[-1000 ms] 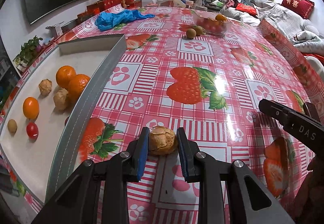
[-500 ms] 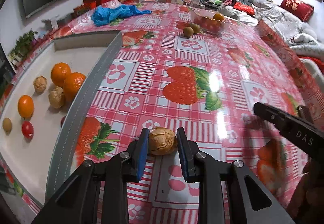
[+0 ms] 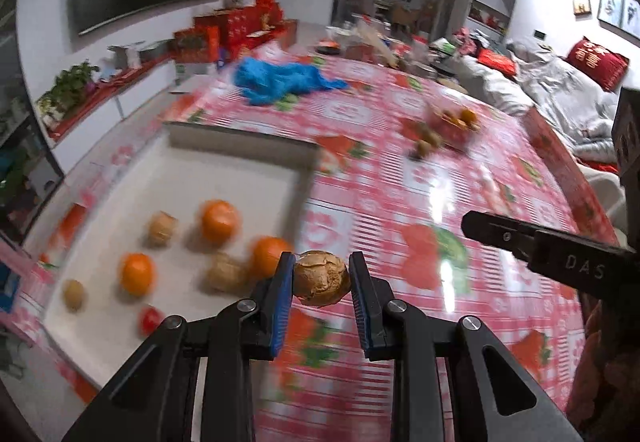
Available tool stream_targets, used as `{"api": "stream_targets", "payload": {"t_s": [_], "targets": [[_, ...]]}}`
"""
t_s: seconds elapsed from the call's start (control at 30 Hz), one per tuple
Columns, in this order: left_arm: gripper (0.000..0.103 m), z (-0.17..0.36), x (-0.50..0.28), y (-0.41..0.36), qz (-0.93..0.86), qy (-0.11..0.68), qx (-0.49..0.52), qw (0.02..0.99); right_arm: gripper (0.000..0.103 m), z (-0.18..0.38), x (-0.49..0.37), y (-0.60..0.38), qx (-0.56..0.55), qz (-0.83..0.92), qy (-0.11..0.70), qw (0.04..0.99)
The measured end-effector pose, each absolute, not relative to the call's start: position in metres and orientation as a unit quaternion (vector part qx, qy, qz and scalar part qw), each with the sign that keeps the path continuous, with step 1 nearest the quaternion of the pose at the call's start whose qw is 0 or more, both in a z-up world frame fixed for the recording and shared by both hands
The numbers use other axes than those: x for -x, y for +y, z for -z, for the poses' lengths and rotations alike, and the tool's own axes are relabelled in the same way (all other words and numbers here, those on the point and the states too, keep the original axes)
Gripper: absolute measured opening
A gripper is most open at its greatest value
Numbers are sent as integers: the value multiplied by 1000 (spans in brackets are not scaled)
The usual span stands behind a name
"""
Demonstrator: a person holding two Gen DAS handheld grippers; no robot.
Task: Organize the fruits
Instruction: 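Carry the walnut and cherry tomato over the white tray and open both tools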
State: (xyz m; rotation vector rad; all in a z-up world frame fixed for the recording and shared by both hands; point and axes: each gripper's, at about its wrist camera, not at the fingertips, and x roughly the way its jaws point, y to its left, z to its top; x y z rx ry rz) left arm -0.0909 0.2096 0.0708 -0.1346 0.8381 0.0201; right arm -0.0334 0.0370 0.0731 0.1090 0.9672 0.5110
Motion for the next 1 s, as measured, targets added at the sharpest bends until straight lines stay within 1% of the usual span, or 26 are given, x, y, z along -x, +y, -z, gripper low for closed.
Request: {"api": "stream_targets", "payload": {"t_s": [0.2, 0.3, 0.47, 0.5, 0.53, 0.57, 0.6, 0.63, 0.67, 0.7, 0.77, 0.83, 0.87, 1.0], "targets": [[29, -64, 85, 271, -70, 426, 66, 899, 25, -74, 27, 116, -10, -304, 477, 825], [29, -57, 83, 289, -84, 435, 68, 894, 25, -64, 26, 152, 12, -325, 492, 807], [29, -45, 83, 306, -100, 451, 67, 884, 26, -51, 23, 183, 43, -329, 511, 793], [30, -42, 84, 308, -103, 455, 69, 882, 26, -49, 22, 185, 47, -328, 515, 791], [30, -40, 84, 309, -105, 459, 70, 880, 30, -48, 21, 184, 48, -327, 517, 789], [41, -38, 84, 310, -105, 461, 71, 878, 35, -48, 21, 186, 50, -327, 520, 788], [75, -37, 85, 311, -107, 461, 72, 878, 48, -47, 21, 186, 52, -328, 522, 786], [90, -38, 87, 312, -113, 457, 73, 879, 61, -48, 21, 186, 55, -327, 522, 786], [98, -40, 89, 312, -120, 445, 74, 884, 64, -50, 23, 187, 61, -326, 518, 788], [98, -43, 93, 311, -120, 432, 74, 891, 65, -52, 24, 187, 67, -326, 513, 791], [98, -44, 93, 311, -111, 437, 72, 890, 68, -53, 25, 190, 78, -325, 511, 792], [98, -44, 91, 310, -113, 441, 68, 888, 78, -56, 26, 189, 79, -326, 512, 791], [98, -44, 91, 310, -115, 443, 66, 887, 80, -57, 27, 188, 80, -326, 509, 793], [98, -42, 93, 312, -114, 450, 73, 883, 81, -62, 30, 187, 82, -331, 506, 793]]}}
